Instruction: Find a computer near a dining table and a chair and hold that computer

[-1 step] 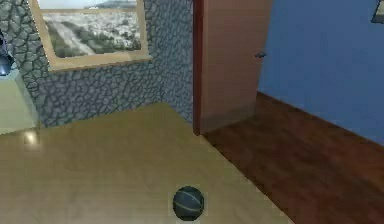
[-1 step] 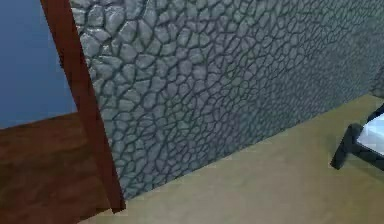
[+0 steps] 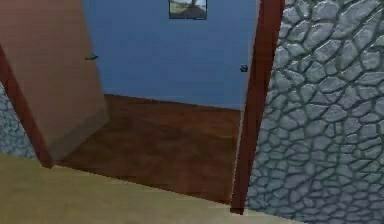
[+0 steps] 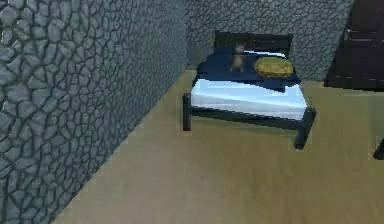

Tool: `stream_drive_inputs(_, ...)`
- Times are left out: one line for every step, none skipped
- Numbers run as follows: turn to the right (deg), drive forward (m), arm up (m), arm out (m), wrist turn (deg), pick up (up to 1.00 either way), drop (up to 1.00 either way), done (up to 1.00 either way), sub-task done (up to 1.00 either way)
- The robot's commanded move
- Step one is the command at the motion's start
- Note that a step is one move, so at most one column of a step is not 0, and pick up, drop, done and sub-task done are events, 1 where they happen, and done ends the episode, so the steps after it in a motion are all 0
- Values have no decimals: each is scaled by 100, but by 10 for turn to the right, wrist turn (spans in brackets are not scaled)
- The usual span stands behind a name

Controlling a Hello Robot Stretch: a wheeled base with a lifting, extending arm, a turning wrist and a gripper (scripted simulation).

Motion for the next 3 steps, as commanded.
stream_drive_inputs(450,0,0,0,0,0,0,0,0)
stream_drive_inputs(450,0,0,0,0,0,0,0,0)
stream_drive_inputs(420,0,0,0,0,0,0,0,0)
